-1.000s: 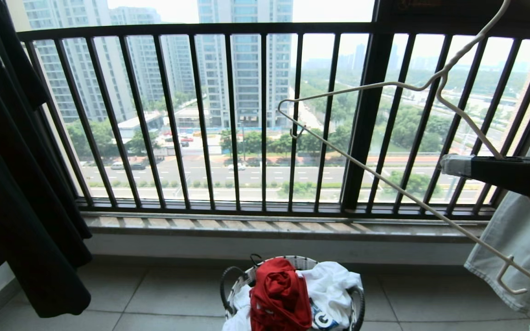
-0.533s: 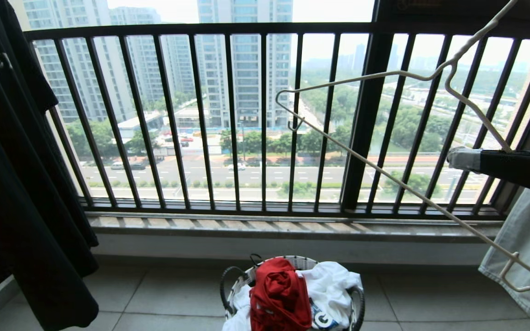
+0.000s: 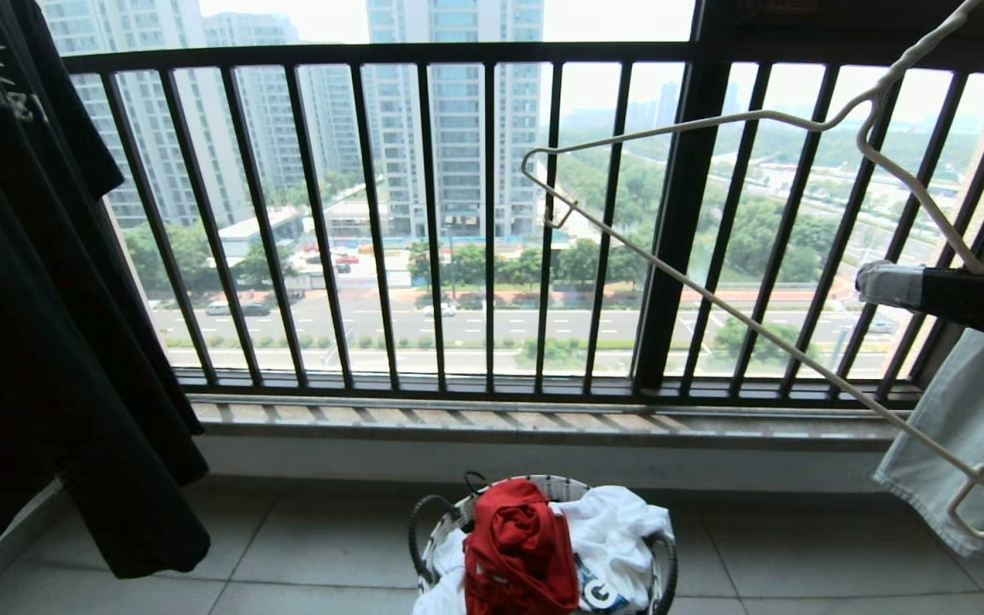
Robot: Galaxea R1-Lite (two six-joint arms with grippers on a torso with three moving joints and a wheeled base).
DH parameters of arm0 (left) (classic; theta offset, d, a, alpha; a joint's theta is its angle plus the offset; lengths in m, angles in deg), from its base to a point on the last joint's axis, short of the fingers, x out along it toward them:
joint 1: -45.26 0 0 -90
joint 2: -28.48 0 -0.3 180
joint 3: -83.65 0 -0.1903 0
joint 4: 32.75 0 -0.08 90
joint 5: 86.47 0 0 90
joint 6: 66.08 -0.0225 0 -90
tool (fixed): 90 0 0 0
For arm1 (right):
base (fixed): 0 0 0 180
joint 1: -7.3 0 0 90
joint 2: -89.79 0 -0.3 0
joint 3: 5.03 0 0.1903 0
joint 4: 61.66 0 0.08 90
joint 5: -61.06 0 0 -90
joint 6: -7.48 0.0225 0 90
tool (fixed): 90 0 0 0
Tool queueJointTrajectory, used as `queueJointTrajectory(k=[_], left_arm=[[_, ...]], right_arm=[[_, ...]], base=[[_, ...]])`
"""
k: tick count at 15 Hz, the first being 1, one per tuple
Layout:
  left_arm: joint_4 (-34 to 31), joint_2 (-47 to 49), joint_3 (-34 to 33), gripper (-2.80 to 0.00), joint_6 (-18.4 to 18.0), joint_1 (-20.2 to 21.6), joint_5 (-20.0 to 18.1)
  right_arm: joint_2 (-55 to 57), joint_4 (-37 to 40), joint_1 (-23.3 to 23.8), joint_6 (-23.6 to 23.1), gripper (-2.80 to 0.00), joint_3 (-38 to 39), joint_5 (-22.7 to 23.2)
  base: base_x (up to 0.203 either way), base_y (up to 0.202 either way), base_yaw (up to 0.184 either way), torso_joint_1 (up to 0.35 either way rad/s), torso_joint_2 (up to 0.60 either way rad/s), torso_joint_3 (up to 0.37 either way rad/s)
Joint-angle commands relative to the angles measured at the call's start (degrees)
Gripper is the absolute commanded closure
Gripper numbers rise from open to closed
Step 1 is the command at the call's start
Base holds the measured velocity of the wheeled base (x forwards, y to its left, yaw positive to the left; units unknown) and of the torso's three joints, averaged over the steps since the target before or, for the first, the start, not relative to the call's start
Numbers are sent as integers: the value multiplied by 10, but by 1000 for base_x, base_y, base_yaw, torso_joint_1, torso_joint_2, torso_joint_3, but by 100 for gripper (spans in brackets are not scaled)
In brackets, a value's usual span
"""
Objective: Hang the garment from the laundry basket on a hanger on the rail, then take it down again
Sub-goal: Pick up clothes from the basket
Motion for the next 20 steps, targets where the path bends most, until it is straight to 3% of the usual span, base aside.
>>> queueJointTrajectory(k=[1,14,20], left_arm=[[0,1,0,0,0,0,0],[0,1,0,0,1,0,0],[0,1,0,0,1,0,0]], right_arm=[[5,-3,7,0,0,-3,1],[3,-14,24,-1,0,-1,1],[-1,-14,23,-1,0,2,1]], base=[[0,0,0,0,0,0],[0,0,0,0,0,0],[0,0,0,2,2,-170]])
